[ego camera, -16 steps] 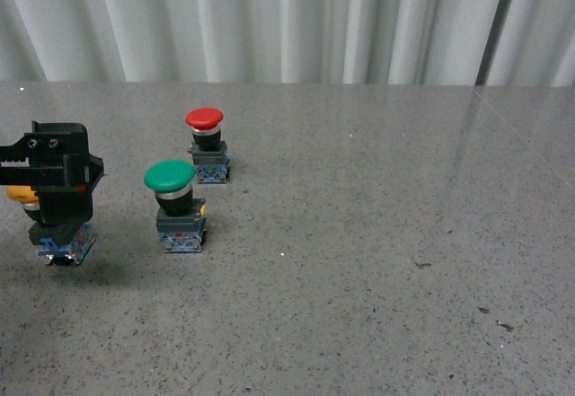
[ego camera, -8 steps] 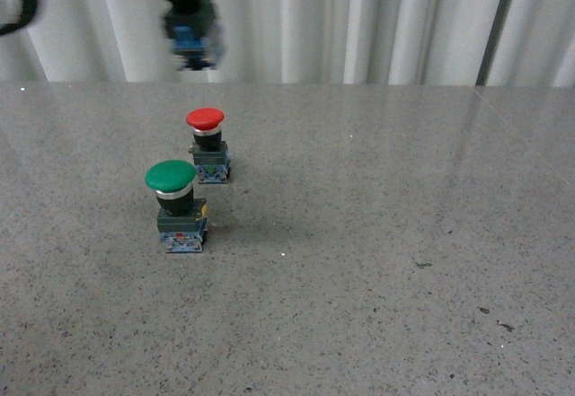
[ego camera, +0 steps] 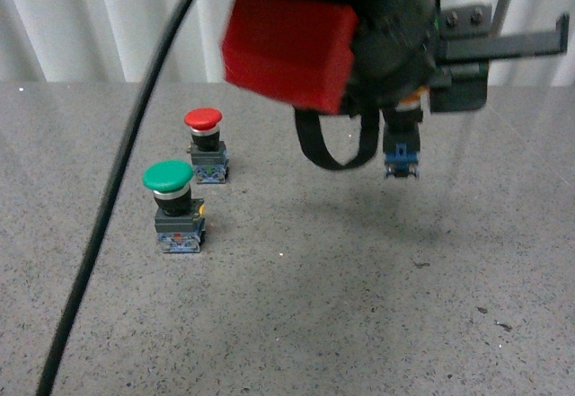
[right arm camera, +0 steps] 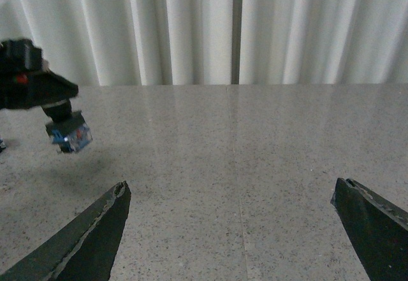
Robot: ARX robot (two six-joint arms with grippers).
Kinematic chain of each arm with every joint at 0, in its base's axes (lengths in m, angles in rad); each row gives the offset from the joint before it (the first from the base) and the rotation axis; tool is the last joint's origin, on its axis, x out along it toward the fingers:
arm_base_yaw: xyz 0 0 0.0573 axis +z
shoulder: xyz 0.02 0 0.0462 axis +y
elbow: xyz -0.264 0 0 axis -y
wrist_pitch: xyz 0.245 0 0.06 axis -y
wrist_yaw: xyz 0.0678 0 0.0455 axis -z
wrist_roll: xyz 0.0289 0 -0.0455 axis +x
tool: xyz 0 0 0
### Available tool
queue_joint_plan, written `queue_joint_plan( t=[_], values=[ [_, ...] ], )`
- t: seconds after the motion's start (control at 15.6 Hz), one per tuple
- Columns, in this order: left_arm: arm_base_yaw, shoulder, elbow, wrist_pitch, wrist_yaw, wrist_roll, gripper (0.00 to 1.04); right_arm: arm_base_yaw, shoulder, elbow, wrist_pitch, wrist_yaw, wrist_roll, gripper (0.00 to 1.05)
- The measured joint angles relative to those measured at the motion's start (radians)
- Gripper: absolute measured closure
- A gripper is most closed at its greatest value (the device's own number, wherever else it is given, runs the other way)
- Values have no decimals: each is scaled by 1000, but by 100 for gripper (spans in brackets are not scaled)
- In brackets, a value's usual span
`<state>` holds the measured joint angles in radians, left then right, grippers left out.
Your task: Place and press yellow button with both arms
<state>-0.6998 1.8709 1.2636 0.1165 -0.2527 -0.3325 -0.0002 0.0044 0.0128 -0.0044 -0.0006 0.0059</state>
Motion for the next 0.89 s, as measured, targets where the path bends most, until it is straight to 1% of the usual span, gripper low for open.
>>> queue_joint_plan(
  t=[0.06,0.32,0.51,0.7,0.77,0.83,0.89],
  values=[
    [1,35,4,-8,-1,-11,69,0,0,0,0,0,0,6],
    [36,114,31,-24,-70,-38,69,0,0,0,0,0,0,6],
    [14,118,45,-37,-59,-64,69,0,0,0,0,0,0,6],
    [7,107,41,-25,-53,-68,38,0,0,0,0,0,0,6],
    [13,96,37,-17,-53,-65,29,0,0,0,0,0,0,6],
    [29,73,28,1,-52,-57,16,0,0,0,0,0,0,6],
    [45,34,-1,26,-60,-39,6,0,0,0,0,0,0,6]
  ],
)
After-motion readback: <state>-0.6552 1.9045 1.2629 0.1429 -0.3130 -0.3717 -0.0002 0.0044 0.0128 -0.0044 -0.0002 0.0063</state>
